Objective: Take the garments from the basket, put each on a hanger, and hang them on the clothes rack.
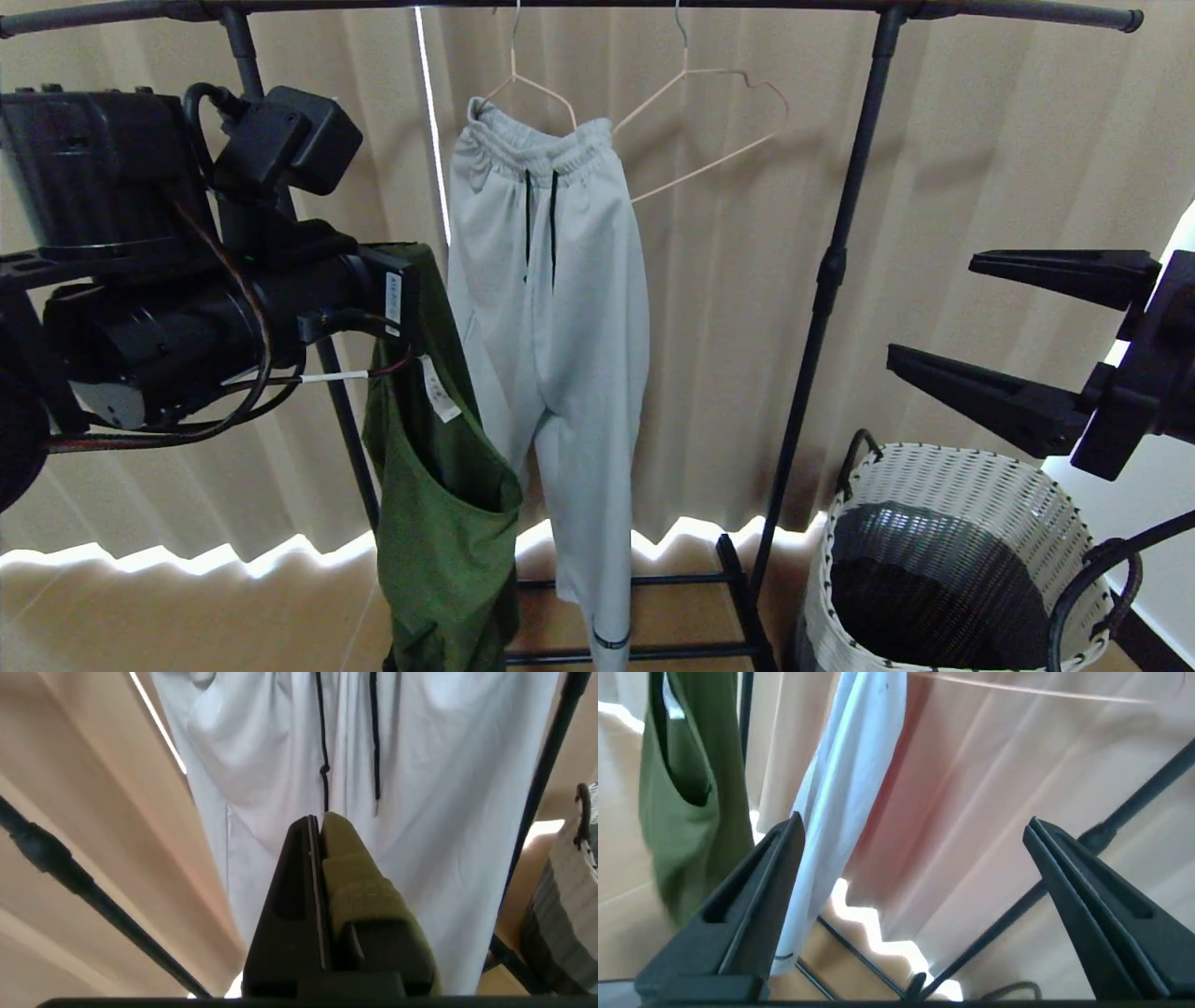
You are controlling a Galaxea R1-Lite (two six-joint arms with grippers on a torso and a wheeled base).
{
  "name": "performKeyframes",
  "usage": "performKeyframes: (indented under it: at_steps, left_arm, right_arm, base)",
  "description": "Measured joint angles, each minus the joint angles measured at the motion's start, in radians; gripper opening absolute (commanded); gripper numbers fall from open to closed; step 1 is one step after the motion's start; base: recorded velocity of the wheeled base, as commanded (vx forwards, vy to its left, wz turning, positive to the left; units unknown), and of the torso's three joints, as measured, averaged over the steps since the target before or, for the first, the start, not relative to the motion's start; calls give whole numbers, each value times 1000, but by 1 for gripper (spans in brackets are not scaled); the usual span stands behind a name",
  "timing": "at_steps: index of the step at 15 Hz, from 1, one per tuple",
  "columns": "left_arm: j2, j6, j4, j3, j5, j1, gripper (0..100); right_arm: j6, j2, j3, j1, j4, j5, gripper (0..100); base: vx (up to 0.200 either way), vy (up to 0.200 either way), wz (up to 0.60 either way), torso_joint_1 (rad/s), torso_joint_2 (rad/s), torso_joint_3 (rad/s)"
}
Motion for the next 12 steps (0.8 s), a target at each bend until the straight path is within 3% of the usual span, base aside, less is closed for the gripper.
performKeyframes:
  at_steps: [5,7,9,12]
  left_arm:
    - [-103,3,4,92,10,94,0]
    - [-161,4,8,132,7,144,0]
    - [-204,4,13,151,5,184,0]
    - [-231,3,20,157,4,198,0]
  right_arm:
    - [-116,-74,124,-186,-9,-14,100]
    - [-159,-115,213,-273,-76,-27,100]
    - [-171,-158,309,-311,-174,-32,100]
    - [-138,-190,413,-370,-213,-37,100]
  base:
    - [0,0,0,0,0,0]
    - [0,0,0,0,0,0]
    - [0,0,0,0,0,0]
    - [0,0,0,0,0,0]
